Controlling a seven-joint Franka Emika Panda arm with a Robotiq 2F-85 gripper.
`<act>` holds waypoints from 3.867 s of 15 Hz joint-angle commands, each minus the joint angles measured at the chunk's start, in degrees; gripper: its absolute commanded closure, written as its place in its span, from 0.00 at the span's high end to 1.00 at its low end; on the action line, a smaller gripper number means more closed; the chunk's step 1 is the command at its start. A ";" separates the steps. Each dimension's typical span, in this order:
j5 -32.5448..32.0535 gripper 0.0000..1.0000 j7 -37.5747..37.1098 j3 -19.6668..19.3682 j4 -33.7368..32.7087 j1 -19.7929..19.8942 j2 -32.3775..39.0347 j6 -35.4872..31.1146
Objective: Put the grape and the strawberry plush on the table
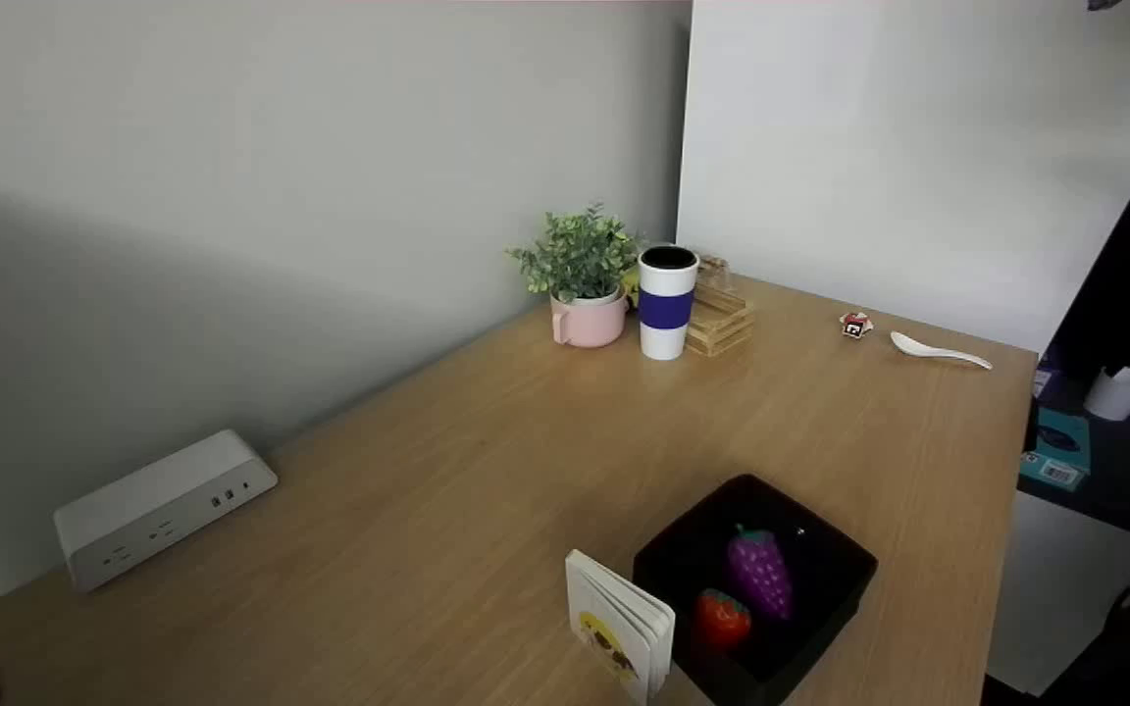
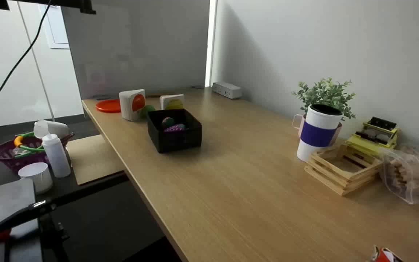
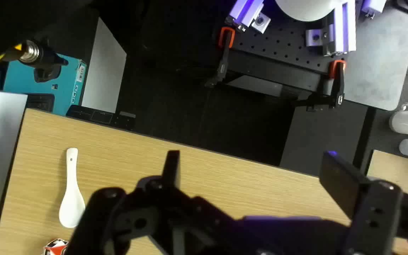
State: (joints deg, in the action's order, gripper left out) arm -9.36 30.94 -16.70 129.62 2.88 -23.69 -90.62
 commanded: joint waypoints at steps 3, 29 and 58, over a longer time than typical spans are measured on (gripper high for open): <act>0.29 1.00 0.29 0.81 -0.06 0.94 0.14 0.03; 35.37 1.00 17.75 6.77 0.43 -2.67 13.92 -17.22; 43.34 1.00 1.63 22.21 -5.29 -10.24 32.21 -48.46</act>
State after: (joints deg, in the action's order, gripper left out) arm 37.37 38.42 4.05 127.32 -7.39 3.58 -135.72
